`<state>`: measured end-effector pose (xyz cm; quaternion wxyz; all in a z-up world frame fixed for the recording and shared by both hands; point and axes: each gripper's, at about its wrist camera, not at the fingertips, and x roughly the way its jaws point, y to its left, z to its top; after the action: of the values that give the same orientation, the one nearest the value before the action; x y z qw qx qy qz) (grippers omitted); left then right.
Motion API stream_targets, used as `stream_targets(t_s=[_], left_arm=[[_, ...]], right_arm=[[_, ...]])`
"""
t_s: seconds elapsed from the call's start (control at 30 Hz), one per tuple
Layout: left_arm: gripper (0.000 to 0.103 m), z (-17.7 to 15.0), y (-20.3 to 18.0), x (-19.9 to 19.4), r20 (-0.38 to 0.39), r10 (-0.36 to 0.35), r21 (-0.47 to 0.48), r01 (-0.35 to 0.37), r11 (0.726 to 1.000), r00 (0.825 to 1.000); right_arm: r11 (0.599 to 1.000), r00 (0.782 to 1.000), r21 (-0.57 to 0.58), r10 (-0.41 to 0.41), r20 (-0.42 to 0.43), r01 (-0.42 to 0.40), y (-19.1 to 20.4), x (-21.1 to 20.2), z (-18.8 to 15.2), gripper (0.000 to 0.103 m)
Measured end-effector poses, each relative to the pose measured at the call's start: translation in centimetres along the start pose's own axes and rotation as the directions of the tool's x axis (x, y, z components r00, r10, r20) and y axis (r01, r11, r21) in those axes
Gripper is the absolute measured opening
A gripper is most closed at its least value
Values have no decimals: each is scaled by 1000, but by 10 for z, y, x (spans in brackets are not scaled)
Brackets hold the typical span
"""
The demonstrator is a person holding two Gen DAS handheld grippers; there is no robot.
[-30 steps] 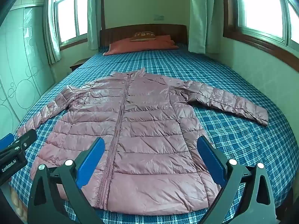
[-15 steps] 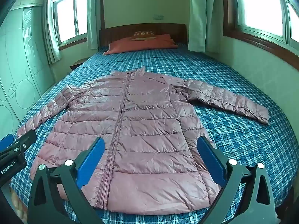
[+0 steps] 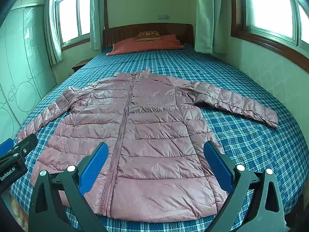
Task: Fold large clothes
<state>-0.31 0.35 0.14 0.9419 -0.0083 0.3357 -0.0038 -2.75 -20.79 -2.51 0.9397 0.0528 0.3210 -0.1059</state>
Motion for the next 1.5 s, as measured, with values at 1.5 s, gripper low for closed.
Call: stream_targets(t_s=[1.5], left_arm=[[101,-9,-2,4,-10,5,0,-5,1000,1000]], right_arm=[[1000,1000,-6,-3,-11,3,0,2,-4,98]])
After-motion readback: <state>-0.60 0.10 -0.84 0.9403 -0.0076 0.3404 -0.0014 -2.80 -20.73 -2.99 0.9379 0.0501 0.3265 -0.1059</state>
